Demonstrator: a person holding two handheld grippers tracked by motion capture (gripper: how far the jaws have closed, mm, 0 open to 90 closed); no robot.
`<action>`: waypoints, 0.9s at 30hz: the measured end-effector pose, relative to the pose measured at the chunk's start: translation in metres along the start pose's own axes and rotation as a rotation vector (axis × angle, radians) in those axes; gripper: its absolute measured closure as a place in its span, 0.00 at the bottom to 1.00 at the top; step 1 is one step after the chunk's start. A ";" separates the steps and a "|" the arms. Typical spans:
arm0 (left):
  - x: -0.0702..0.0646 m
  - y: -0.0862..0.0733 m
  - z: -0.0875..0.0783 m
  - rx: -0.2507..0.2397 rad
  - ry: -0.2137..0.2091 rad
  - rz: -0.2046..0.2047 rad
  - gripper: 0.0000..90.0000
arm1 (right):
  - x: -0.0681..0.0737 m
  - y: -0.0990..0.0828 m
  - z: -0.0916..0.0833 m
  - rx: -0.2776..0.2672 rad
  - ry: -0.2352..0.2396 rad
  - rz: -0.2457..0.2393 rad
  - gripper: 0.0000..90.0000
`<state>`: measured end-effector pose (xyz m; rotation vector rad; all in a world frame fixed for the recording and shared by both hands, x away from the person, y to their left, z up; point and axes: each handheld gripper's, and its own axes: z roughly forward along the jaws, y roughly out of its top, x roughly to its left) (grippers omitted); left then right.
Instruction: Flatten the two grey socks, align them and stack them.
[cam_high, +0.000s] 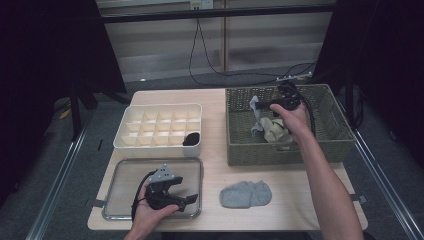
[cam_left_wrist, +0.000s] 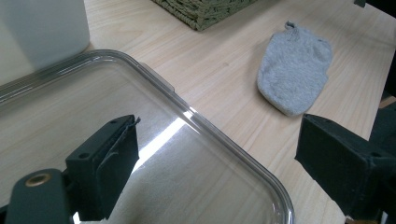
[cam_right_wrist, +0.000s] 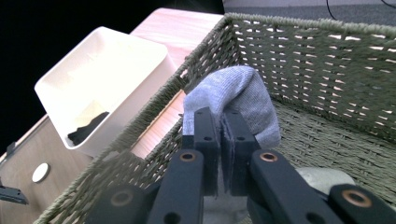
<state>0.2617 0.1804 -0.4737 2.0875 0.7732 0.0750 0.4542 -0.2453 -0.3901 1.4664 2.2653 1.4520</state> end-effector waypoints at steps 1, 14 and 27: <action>0.000 0.000 0.000 -0.003 0.000 -0.001 0.14 | 0.000 0.000 -0.002 -0.005 0.003 -0.001 0.96; -0.001 -0.001 -0.001 -0.010 0.001 -0.001 0.14 | 0.008 0.001 -0.015 -0.046 0.031 -0.023 0.96; -0.001 -0.001 -0.001 -0.010 -0.006 -0.002 0.15 | 0.023 0.005 -0.033 -0.118 0.065 -0.048 0.96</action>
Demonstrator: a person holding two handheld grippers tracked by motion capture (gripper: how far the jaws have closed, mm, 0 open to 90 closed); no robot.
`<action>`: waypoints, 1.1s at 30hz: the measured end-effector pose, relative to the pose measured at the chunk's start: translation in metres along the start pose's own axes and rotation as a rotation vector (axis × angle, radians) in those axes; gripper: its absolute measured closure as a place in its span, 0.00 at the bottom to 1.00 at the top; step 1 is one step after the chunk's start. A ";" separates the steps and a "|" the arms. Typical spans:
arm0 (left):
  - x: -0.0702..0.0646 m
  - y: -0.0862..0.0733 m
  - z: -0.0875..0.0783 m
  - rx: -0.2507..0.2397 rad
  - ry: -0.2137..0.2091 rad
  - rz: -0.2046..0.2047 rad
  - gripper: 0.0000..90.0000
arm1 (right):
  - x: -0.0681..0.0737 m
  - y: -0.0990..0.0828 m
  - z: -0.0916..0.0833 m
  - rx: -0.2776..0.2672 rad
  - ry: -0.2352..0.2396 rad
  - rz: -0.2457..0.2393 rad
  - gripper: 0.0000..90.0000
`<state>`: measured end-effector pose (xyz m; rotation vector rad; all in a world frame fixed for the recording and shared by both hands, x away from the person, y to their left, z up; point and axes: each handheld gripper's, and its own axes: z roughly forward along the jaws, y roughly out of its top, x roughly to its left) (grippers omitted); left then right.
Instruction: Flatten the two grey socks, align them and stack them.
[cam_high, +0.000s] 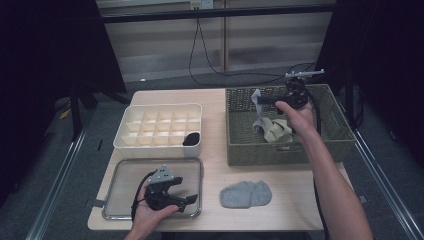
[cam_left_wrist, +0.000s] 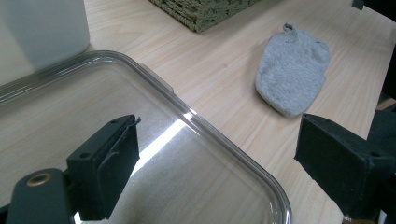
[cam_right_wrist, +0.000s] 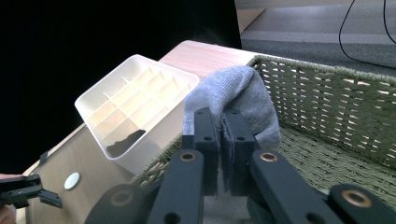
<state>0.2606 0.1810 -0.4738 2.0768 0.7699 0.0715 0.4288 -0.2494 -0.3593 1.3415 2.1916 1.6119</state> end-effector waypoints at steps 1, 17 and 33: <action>0.000 0.000 0.000 0.002 0.002 0.000 0.15 | 0.001 0.000 -0.002 -0.007 0.001 -0.002 0.96; 0.001 -0.001 -0.001 -0.001 0.011 -0.005 0.15 | 0.023 0.007 -0.020 -0.080 0.051 -0.025 0.96; 0.000 0.000 0.004 0.017 0.007 -0.003 0.15 | 0.036 0.007 -0.049 -0.130 0.074 -0.047 0.96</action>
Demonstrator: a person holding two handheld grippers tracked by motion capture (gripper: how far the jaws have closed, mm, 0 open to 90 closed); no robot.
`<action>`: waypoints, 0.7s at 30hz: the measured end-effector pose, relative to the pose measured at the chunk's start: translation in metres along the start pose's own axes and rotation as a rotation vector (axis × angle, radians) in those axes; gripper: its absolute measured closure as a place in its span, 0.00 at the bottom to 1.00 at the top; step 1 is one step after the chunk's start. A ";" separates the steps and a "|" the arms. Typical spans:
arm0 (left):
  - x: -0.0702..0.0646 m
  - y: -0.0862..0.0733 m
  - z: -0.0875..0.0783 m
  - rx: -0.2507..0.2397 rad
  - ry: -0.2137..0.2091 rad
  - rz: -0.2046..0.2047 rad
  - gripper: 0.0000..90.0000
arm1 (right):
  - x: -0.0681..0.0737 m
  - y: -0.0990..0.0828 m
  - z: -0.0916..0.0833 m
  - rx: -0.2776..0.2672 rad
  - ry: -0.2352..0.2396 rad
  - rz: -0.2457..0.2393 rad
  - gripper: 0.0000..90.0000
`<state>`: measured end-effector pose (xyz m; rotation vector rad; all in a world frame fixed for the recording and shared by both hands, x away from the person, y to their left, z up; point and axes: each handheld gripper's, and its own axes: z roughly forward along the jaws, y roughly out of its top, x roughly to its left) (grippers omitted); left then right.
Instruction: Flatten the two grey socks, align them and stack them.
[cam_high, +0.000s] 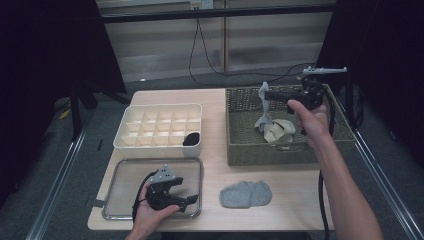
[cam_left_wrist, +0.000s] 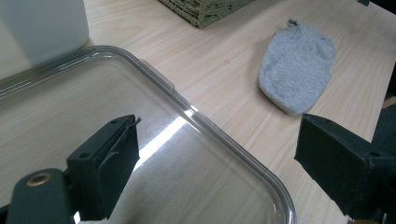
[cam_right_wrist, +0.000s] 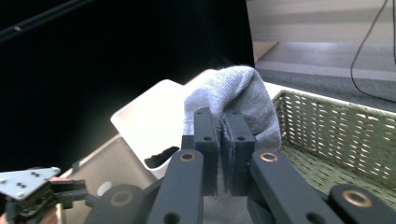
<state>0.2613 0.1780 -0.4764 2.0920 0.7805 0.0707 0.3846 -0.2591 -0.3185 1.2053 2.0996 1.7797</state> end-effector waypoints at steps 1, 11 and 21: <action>0.000 0.000 0.001 0.000 -0.001 -0.002 0.15 | 0.002 0.000 -0.002 -0.004 0.001 -0.007 0.96; -0.001 0.000 0.001 0.004 -0.001 0.004 0.15 | 0.017 -0.004 -0.011 -0.017 0.029 -0.022 0.96; -0.003 0.000 0.002 0.009 -0.010 0.007 0.15 | 0.029 0.000 -0.025 -0.041 0.036 -0.037 0.96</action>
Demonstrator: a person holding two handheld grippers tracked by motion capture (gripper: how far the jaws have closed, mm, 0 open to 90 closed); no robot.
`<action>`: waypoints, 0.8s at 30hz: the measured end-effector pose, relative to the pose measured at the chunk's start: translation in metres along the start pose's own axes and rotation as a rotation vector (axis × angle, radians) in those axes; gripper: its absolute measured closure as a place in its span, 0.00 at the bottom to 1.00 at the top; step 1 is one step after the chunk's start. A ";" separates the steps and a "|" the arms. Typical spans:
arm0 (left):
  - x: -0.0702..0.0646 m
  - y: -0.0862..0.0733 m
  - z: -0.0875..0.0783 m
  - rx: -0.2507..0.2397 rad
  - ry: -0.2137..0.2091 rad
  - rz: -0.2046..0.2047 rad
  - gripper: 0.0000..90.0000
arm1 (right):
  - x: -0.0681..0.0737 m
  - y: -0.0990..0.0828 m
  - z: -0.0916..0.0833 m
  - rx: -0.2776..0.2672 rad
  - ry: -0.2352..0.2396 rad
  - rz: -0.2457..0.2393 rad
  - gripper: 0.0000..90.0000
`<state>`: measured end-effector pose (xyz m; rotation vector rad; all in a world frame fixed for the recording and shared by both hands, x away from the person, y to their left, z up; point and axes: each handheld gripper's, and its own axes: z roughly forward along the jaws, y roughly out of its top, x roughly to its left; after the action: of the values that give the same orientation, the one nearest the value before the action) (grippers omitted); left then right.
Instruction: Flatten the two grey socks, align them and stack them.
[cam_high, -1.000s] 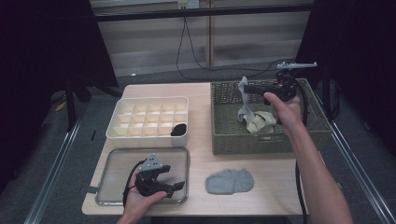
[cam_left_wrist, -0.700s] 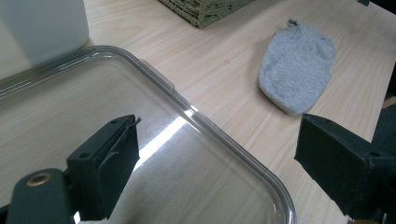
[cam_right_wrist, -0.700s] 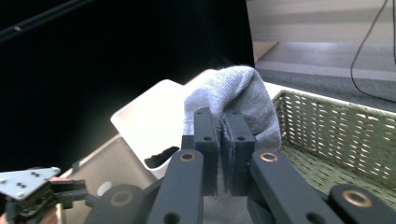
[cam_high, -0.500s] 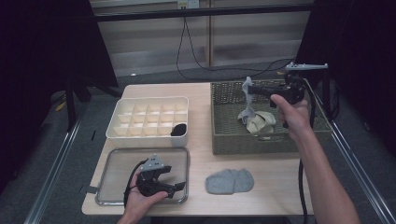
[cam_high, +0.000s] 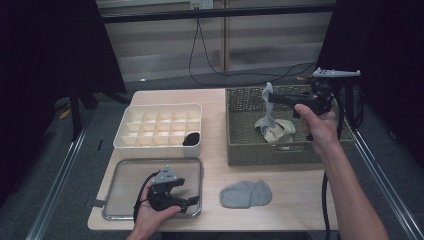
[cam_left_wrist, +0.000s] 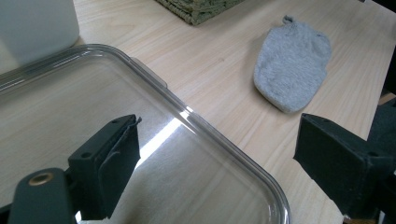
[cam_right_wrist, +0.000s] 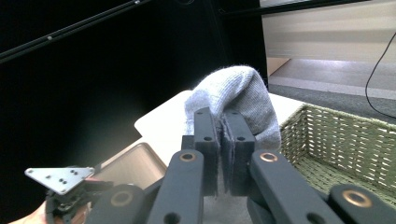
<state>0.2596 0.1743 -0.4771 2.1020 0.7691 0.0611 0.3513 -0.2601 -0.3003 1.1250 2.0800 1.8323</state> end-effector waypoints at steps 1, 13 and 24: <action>-0.001 0.000 0.000 0.006 -0.002 0.004 0.15 | 0.003 0.000 -0.002 -0.001 0.002 -0.004 0.96; -0.005 0.002 0.005 0.009 -0.013 0.017 0.21 | 0.024 -0.005 -0.027 -0.011 0.019 -0.030 0.96; -0.012 0.003 0.002 -0.035 -0.039 0.012 0.26 | 0.053 -0.035 -0.052 0.010 0.030 -0.036 0.96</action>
<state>0.2520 0.1650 -0.4727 2.0686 0.7270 0.0399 0.2699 -0.2677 -0.3004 1.0620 2.1141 1.8348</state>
